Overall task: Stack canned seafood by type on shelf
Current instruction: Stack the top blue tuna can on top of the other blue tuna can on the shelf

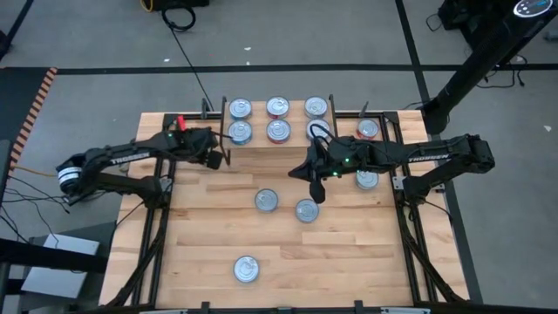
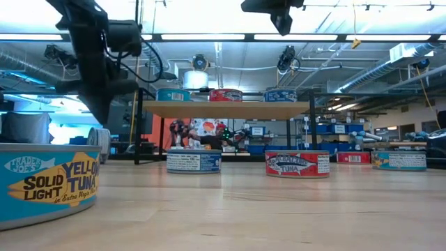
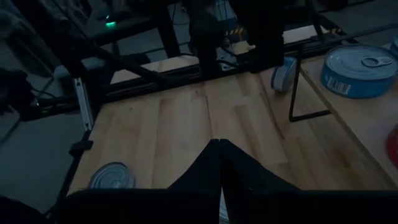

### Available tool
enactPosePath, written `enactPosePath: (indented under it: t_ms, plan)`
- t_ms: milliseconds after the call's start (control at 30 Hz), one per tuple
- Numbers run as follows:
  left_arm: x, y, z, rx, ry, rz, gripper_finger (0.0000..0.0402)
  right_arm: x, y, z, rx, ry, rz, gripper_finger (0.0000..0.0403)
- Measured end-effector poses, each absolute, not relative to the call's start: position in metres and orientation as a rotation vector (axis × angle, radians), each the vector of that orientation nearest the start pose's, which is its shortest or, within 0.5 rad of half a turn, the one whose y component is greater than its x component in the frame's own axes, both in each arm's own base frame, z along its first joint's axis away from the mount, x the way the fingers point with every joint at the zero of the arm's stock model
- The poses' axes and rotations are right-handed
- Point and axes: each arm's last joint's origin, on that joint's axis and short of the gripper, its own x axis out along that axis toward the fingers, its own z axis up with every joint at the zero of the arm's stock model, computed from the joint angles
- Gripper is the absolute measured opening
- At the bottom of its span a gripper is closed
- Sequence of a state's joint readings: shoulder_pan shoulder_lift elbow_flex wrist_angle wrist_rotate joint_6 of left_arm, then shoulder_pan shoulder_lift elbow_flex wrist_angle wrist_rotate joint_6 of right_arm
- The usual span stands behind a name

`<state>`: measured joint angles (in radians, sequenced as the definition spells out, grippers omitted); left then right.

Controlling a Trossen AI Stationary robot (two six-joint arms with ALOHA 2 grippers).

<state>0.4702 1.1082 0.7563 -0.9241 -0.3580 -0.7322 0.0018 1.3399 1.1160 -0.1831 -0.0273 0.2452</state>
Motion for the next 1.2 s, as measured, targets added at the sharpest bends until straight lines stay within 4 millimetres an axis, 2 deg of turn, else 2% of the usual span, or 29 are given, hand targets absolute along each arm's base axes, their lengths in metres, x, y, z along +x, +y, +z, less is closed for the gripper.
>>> enactPosePath:
  t_ms: [267, 333, 433, 567, 733, 900, 1200]
  plan:
    - [0.163, 0.088, 0.218, -0.674, 1.008, 1.034, 0.0002, 0.301, 0.006, 0.327, 0.265, 0.405, -0.025, 0.0015]
    - [0.164, 0.085, 0.224, -0.648, 1.001, 1.012, 0.0002, 0.301, 0.006, 0.327, 0.263, 0.401, -0.036, 0.0014]
    - [0.165, 0.086, 0.241, -0.602, 0.929, 1.074, 0.0002, 0.301, 0.006, 0.327, 0.274, 0.395, -0.042, 0.0013]
    - [0.153, 0.103, 0.25, -0.59, 0.928, 1.19, 0.0001, 0.301, 0.004, 0.328, 0.282, 0.386, -0.047, 0.0013]
    - [0.134, 0.125, 0.247, -0.627, 0.96, 1.28, 0.0001, 0.302, 0.0, 0.33, 0.284, 0.366, -0.058, 0.0014]
    - [0.121, 0.142, 0.245, -0.635, 1.0, 1.293, 0.0001, 0.302, -0.003, 0.33, 0.285, 0.365, -0.07, 0.0012]
    - [0.127, 0.16, 0.226, -0.675, 1.114, 1.164, 0.0001, 0.302, -0.008, 0.33, 0.263, 0.363, -0.079, 0.0013]
